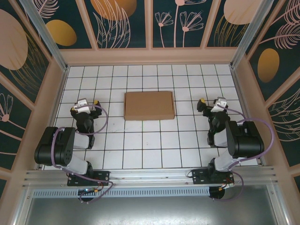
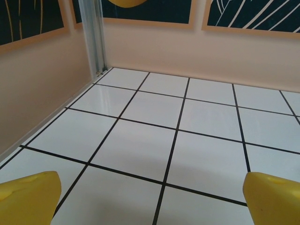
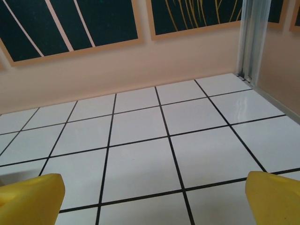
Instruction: Fold the paper box
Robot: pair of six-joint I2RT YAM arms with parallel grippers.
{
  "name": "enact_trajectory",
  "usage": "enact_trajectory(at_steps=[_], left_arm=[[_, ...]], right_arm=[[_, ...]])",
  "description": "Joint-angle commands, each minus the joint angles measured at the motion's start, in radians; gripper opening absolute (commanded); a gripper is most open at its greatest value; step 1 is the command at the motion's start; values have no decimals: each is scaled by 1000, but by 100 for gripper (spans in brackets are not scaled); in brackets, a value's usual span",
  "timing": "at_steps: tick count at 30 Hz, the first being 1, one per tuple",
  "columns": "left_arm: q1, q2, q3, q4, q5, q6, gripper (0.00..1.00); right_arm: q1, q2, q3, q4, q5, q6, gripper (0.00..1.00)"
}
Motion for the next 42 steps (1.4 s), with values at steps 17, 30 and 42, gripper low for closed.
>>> enact_trajectory(at_steps=[17, 30, 42], left_arm=[[11, -2, 16, 42, 101, 32, 99], [25, 4, 30, 17, 127, 24, 99], [25, -5, 14, 39, 127, 28, 99]], right_arm=[[-7, -8, -3, -4, -102, -55, 99], [-18, -6, 24, -55, -49, -22, 99], [-14, -7, 16, -43, -40, -26, 99]])
